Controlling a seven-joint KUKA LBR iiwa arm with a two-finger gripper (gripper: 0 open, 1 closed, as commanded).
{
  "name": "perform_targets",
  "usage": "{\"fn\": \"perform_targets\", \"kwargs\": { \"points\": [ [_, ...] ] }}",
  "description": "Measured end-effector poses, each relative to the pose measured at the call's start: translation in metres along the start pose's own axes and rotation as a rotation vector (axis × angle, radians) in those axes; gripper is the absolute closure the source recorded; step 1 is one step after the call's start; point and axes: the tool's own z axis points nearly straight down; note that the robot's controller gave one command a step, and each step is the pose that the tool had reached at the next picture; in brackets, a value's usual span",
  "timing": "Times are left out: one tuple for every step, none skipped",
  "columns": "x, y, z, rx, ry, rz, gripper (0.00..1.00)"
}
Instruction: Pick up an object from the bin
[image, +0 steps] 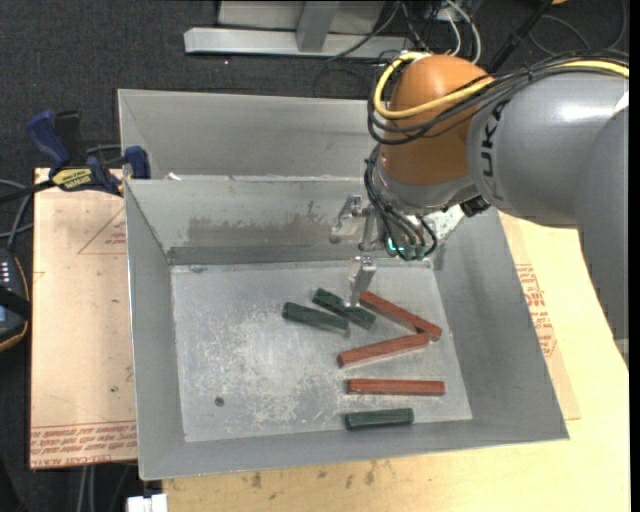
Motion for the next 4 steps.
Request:
{"fn": "perform_targets", "kwargs": {
  "points": [
    [-0.002, 0.0, -0.005, 0.0, -0.008, 0.0, 0.0],
    [0.018, -0.001, 0.061, -0.001, -0.012, 0.063, 0.0],
    [0.028, 0.005, 0.078, 0.0, -0.007, 0.074, 0.0],
    [0.025, 0.015, 0.064, -0.001, -0.009, 0.306, 0.0]
  ]
}}
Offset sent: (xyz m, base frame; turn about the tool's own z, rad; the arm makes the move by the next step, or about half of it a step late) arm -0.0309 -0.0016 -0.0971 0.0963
